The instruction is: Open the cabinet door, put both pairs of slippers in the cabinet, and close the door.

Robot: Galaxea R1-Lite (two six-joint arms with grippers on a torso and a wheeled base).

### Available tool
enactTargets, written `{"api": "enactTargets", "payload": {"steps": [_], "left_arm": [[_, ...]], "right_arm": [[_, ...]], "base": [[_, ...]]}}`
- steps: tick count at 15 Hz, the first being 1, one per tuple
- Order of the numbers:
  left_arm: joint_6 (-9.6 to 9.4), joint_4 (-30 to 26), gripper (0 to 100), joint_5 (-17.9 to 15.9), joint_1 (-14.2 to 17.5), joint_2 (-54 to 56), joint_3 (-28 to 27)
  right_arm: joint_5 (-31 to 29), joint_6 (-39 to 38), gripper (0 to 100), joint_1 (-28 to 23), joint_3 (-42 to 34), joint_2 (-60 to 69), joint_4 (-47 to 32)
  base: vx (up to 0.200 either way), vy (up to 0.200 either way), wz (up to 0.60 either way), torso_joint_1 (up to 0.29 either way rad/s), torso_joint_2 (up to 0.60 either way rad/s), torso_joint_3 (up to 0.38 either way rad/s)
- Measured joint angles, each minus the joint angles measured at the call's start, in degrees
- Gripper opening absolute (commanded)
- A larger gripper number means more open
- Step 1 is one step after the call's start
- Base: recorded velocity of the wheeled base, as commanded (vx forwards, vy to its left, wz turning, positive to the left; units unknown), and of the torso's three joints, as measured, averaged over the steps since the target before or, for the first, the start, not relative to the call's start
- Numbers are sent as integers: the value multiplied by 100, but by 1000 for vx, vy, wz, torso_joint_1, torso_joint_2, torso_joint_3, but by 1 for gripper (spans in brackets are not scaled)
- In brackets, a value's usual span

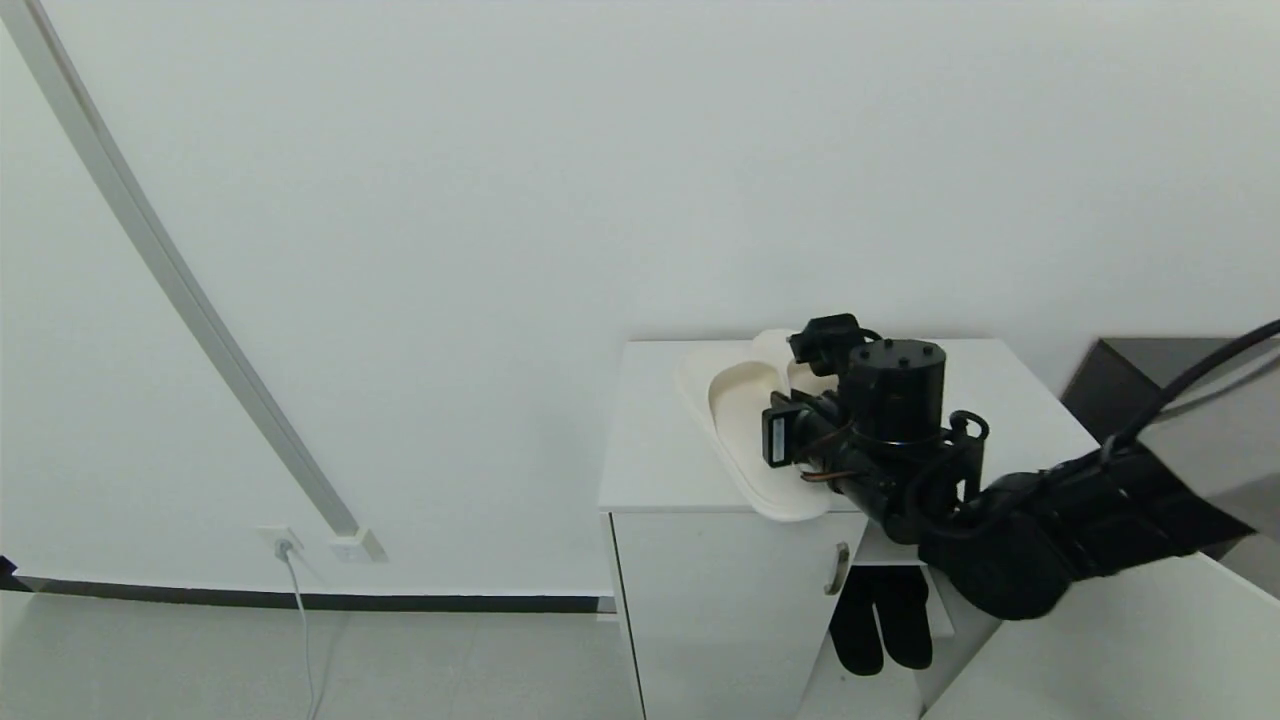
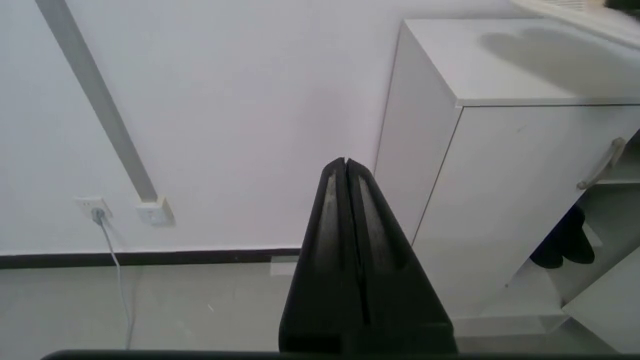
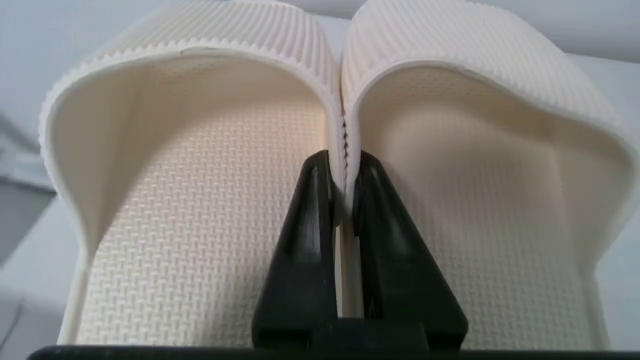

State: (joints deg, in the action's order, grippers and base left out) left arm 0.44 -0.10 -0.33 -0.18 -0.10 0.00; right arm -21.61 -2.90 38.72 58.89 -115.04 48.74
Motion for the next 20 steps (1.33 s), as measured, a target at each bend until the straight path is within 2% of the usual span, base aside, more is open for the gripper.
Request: {"api": "enactTargets", "payload": {"steps": [4,7,8,18,20], "left_arm": [[-1,2,0,0,0,0,0],[-11,0,0,-2,0,0,0],[-12,0,0,-2,0,0,0],[-12,0,0,0,0,0,0],[-11,0,0,0,0,0,0]], "right_arm": [[969,11,0,238,-1334,1223,-73],[2047,33,0,152,-1849,2031,-621],[2232,37,0,105,-1929,2235,-763],[2287,173,0,152,-2147,2627,-847],[2292,184,0,160,-2182,2632,-845]], "base": [[0,0,0,0,0,0],[0,0,0,0,0,0],[0,0,0,0,0,0],[0,0,0,0,0,0],[-200,0,0,5,0,0]]}}
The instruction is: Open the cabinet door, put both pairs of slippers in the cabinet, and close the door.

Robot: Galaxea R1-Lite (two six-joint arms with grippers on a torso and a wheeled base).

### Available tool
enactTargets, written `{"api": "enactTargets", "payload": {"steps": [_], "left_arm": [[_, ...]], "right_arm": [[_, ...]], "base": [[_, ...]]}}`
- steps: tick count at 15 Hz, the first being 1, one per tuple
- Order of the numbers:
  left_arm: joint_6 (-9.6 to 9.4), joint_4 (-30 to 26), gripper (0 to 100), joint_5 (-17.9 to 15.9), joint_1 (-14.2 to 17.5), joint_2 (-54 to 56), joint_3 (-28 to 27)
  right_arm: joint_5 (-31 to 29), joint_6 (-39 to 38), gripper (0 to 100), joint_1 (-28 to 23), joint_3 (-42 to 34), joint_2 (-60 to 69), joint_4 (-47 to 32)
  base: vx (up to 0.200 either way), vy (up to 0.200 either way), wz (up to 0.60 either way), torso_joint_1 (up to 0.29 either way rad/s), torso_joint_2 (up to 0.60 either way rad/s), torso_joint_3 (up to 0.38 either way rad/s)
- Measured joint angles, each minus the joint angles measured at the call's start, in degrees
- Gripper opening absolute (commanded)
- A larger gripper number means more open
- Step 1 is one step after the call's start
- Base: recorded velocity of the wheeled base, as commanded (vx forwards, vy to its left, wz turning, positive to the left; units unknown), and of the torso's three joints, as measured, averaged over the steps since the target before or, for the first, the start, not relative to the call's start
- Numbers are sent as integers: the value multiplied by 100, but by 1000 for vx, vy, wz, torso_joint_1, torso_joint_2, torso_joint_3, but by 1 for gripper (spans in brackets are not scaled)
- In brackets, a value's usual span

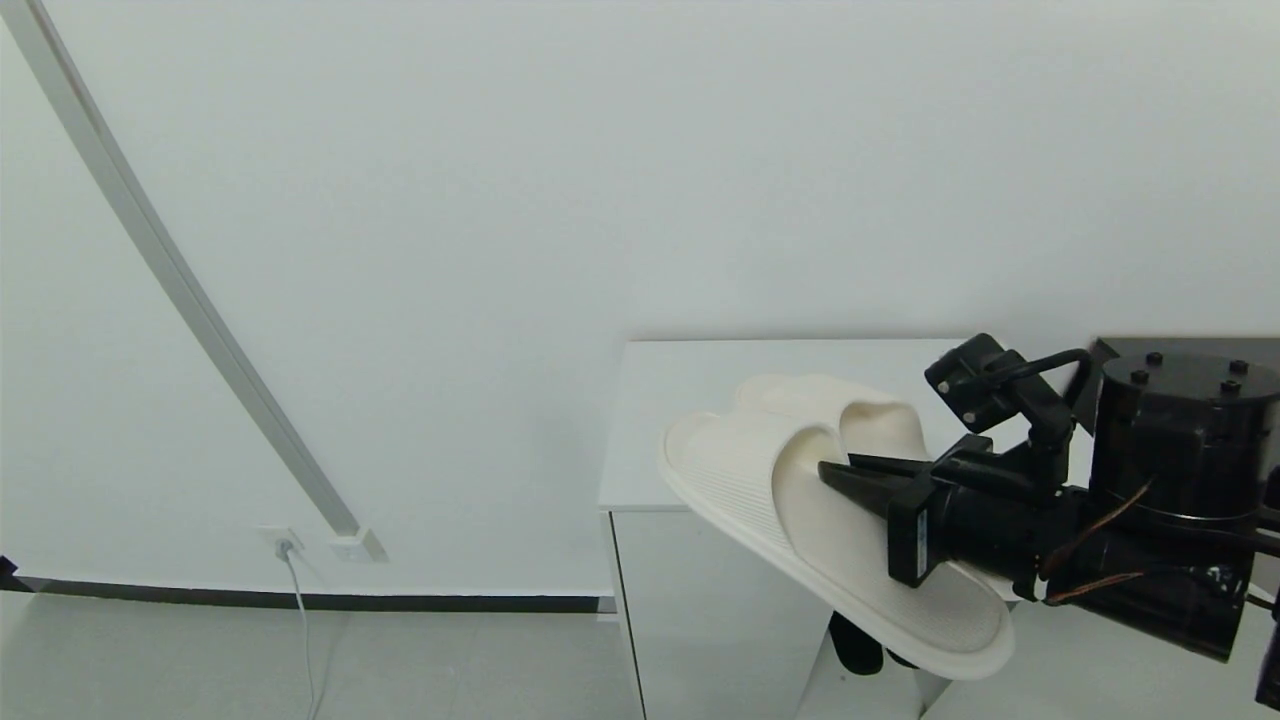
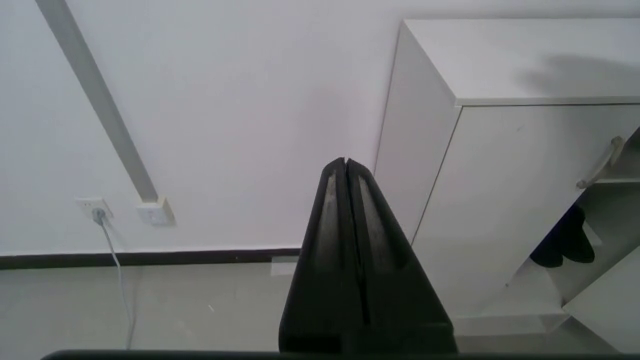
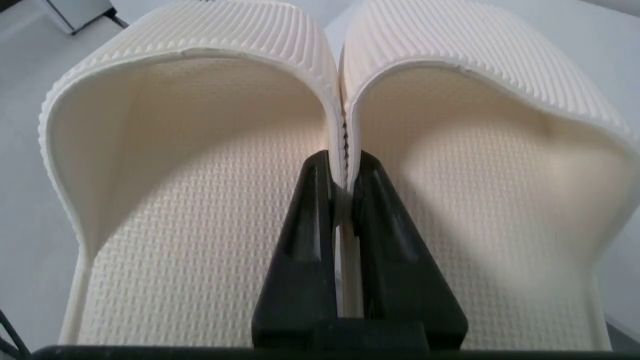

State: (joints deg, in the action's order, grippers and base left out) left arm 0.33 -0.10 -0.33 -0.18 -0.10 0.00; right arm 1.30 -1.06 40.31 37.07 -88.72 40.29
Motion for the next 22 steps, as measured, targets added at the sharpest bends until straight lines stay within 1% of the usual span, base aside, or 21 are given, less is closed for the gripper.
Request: {"api": "enactTargets", "payload": {"steps": [5,7,22], "left_arm": [[0,0,0,0,0,0,0],[-4,0,0,0,-4,0,0],[-30,0,0,-10,0,0,0]], "right_arm": [[0,124,0,4,-45,-11,11],[-2,251,0,-5,-72,-15,35],[0,360,0,0,-172,-22,46]], "base": [[-200,0,0,-6,2,3],[0,0,0,0,0,0],[0,0,0,0,0,0]]}}
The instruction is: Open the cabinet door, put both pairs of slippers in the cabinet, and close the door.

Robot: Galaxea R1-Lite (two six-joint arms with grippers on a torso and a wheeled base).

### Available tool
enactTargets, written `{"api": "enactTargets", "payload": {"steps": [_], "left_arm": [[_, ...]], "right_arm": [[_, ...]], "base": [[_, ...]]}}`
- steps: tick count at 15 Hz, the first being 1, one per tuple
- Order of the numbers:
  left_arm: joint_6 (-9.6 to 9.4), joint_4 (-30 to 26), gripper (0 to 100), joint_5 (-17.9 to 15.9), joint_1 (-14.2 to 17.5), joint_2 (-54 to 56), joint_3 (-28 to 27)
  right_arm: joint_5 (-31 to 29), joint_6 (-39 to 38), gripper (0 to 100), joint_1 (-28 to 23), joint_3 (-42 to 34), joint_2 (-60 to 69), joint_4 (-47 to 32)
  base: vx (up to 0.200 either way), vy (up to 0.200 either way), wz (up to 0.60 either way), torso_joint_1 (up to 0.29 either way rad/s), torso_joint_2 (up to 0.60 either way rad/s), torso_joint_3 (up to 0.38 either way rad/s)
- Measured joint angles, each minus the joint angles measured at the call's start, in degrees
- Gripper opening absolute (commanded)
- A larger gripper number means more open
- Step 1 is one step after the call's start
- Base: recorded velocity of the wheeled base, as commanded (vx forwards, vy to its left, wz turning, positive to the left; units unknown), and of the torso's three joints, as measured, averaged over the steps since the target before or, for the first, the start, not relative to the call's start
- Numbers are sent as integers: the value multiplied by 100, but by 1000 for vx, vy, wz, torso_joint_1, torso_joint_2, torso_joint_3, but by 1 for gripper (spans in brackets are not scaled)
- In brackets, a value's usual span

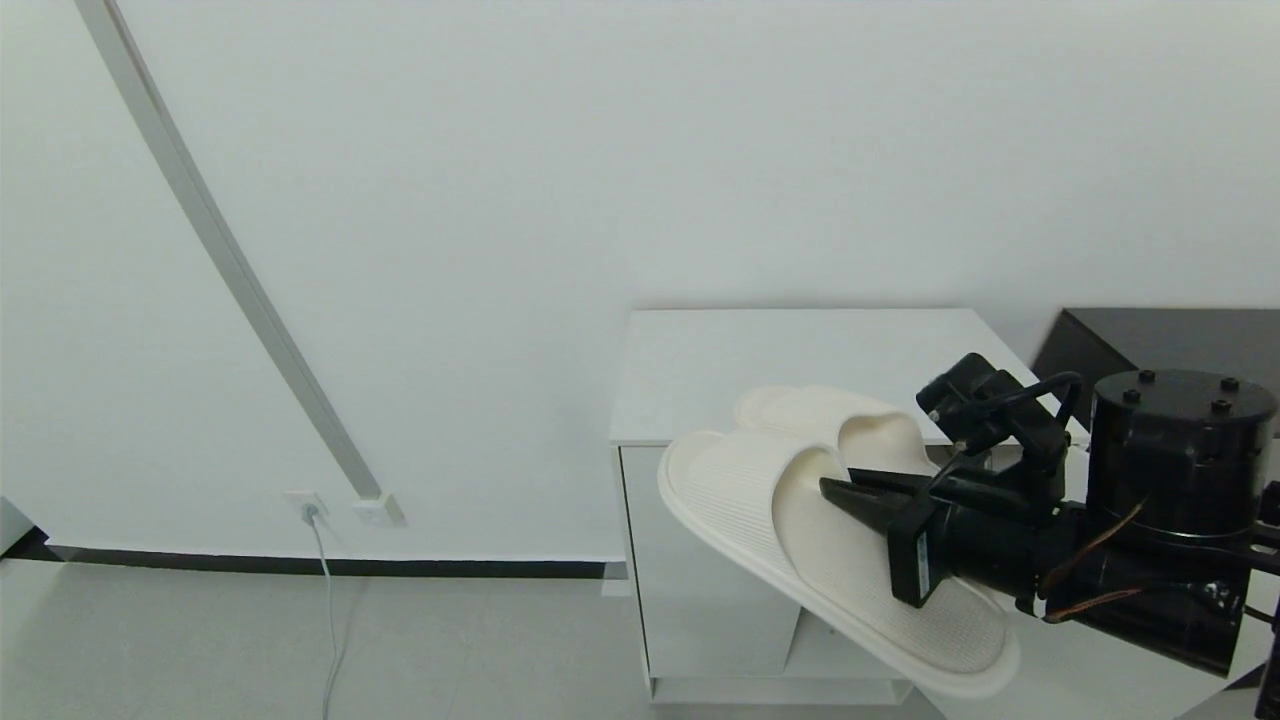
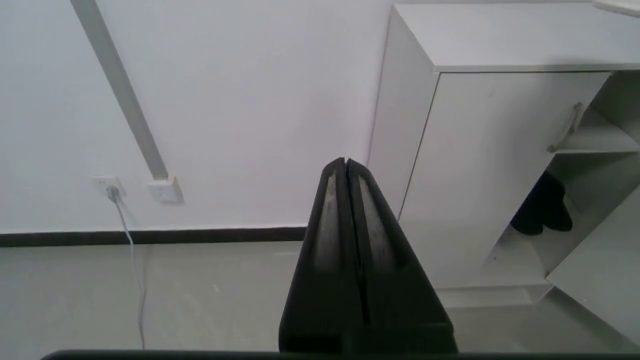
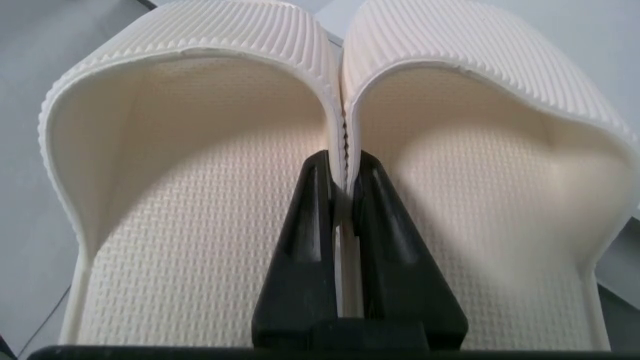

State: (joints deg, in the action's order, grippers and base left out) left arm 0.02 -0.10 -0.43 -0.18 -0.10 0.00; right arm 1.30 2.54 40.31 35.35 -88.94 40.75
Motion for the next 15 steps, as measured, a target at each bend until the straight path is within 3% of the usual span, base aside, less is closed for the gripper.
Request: {"api": "enactTargets", "payload": {"steps": [1,15], "left_arm": [[-2,0,0,-1,0,0,0],[-12,0,0,-1,-4,0,0]], "right_arm": [[0,0,0,0,0,0,2],[13,-7,0,32,-38,-20,5]], "base": [[0,0,0,0,0,0],[0,-200,0,2,3,3]]}}
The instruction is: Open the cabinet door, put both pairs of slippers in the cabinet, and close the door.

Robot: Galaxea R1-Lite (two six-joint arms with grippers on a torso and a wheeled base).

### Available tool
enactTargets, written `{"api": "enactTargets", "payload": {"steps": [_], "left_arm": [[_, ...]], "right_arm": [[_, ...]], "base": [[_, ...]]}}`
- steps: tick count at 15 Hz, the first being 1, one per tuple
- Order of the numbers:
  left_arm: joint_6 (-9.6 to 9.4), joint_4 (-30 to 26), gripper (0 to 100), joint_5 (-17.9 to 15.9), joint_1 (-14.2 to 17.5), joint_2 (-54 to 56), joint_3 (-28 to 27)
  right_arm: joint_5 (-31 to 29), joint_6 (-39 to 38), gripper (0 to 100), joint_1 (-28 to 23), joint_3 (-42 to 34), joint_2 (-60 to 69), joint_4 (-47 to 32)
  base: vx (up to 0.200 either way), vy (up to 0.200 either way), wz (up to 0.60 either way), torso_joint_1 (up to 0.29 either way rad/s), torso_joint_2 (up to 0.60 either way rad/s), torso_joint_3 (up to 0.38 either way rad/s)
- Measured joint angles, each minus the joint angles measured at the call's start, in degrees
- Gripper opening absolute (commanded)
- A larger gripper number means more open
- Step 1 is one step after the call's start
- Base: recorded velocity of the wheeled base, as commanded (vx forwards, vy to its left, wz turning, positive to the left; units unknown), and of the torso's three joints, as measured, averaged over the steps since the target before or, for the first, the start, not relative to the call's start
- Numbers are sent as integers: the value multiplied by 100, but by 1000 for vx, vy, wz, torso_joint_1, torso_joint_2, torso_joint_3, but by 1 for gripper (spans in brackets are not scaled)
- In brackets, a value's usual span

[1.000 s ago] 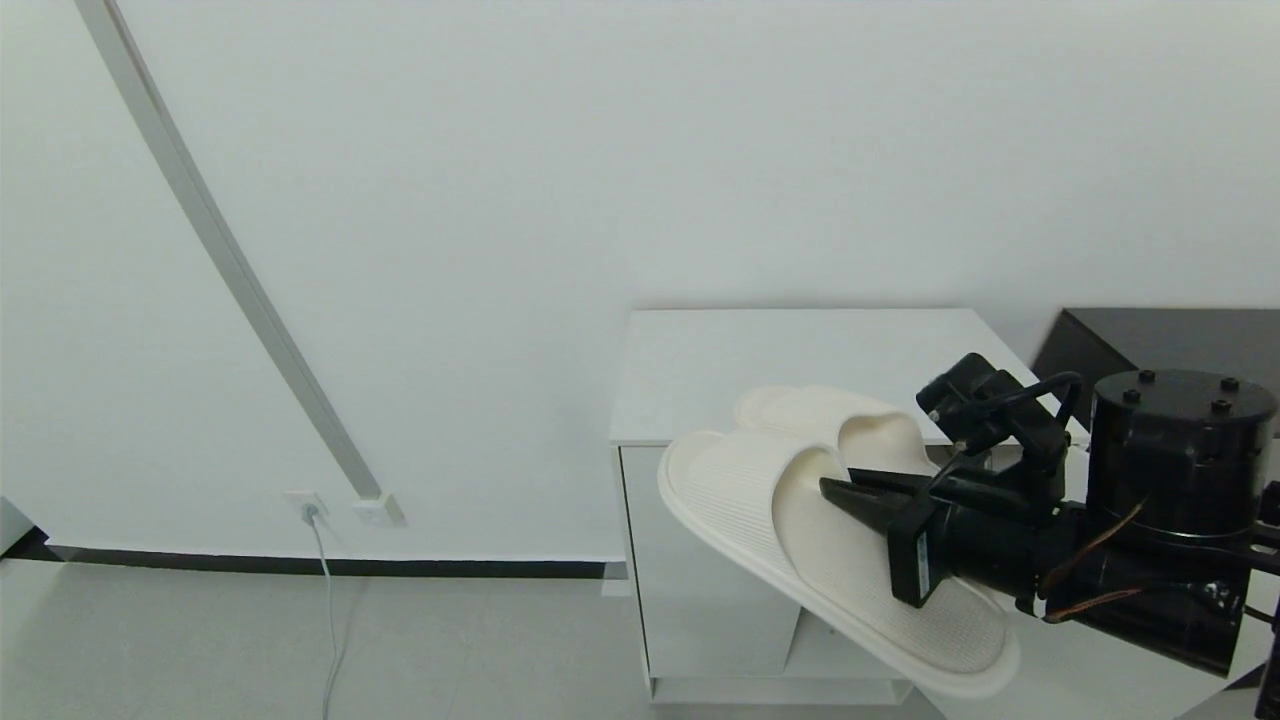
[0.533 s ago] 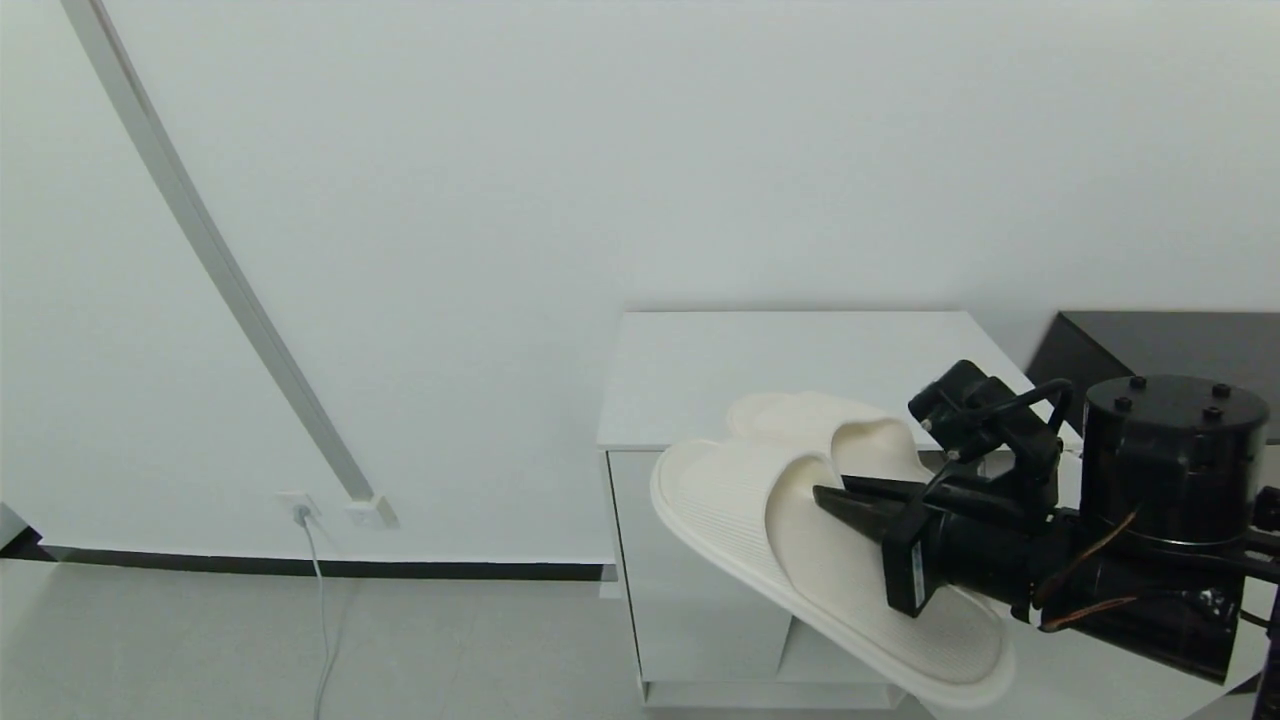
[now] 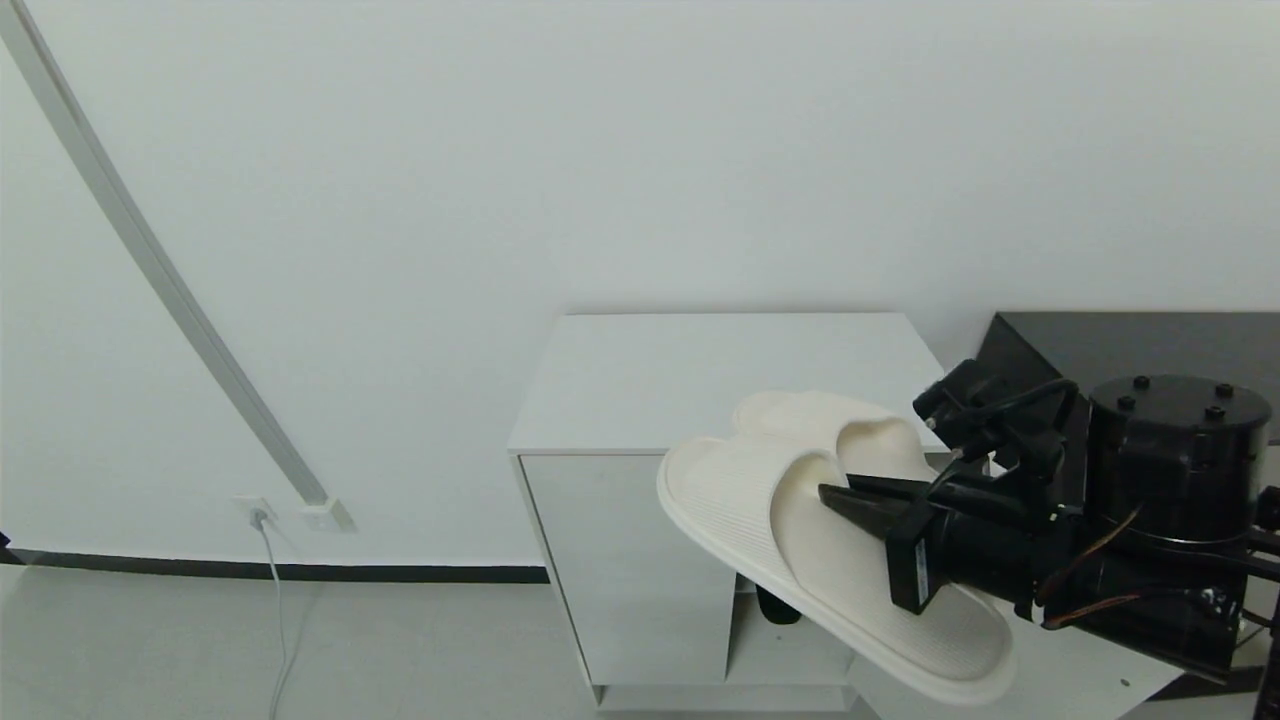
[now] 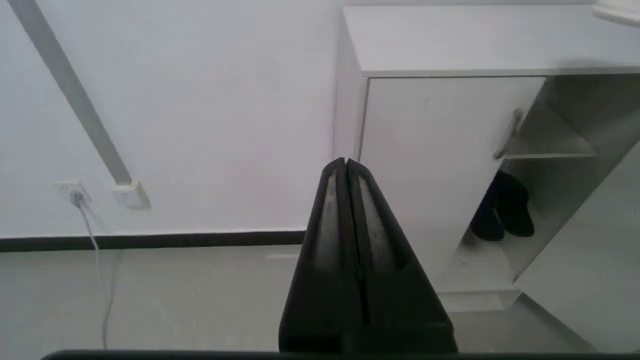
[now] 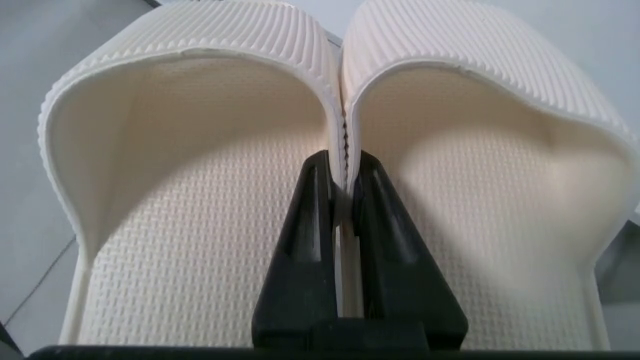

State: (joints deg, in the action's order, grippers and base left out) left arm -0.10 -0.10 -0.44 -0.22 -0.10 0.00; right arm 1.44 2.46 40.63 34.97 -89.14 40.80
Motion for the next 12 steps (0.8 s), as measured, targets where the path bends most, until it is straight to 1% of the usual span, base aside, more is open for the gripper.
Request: {"api": "enactTargets", "payload": {"steps": [4,12], "left_arm": [[0,0,0,0,4,0,0],[2,0,0,0,9,0,0]], "right_arm": [[-10,-1,0,-1,9,-2,0],[-40,-1,0,-20,-22,0,-9]], "base": [[0,-200,0,1,4,0],[0,0,0,0,0,0]]}}
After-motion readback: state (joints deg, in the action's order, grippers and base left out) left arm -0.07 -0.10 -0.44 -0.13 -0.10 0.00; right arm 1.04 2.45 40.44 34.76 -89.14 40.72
